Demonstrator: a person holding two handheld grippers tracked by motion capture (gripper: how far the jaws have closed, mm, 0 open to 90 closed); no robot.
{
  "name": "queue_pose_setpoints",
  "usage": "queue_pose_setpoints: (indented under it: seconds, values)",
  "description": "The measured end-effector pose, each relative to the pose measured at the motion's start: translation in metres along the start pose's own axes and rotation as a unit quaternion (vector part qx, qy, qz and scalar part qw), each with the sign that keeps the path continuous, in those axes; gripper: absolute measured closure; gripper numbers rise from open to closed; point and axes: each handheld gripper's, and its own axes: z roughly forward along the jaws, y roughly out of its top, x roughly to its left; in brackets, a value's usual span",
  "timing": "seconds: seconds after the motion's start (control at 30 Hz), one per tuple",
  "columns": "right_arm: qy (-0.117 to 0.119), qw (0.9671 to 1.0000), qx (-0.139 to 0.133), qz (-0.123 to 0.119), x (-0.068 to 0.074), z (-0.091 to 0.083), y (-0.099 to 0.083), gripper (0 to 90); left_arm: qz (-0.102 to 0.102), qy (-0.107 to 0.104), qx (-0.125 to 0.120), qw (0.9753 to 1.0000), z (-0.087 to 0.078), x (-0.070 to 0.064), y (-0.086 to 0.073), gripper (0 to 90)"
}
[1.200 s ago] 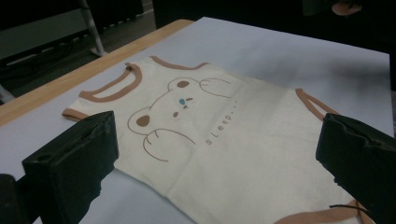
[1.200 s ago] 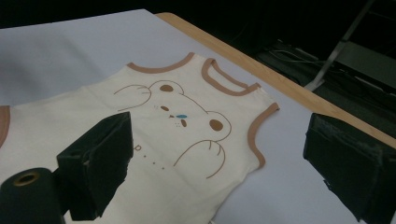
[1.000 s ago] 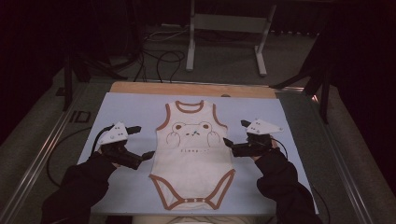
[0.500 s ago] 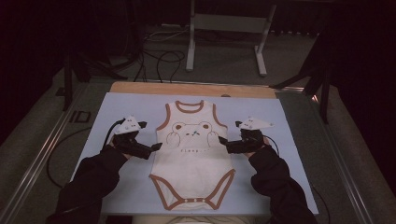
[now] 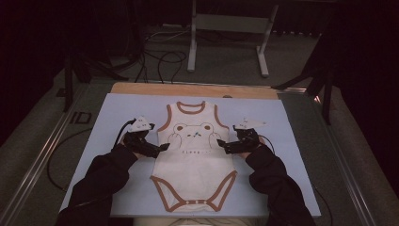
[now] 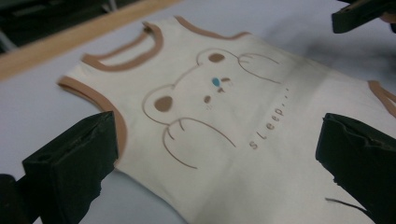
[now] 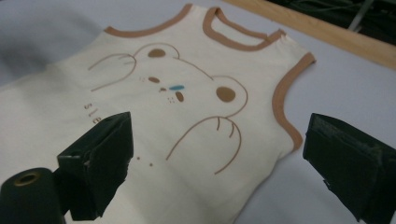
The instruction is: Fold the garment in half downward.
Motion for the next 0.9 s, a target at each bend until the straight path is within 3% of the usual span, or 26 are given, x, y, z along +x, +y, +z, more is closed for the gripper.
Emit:
queue_pose_setpoints:
  seconds: [0.37,0.63,0.83,0.9]
  values:
    - [-0.011,0.9991,0.027,0.030,-0.018,0.018,-0.013,13.2,-0.021,0.011,0.048,0.9986,0.021,0.015,-0.016,3.1]
    - [-0.014,0.9978,0.043,0.047,-0.026,0.028,-0.021,17.4,-0.027,0.033,0.063,0.9971,0.028,0.020,-0.022,9.6]
    - [-0.016,0.9968,0.053,0.058,-0.027,0.034,-0.026,31.8,-0.039,0.041,0.085,0.9948,0.034,0.022,-0.024,15.8]
    - [-0.014,0.9967,0.060,0.054,-0.028,0.036,-0.027,36.2,-0.033,0.047,0.092,0.9941,0.036,0.022,-0.025,18.1]
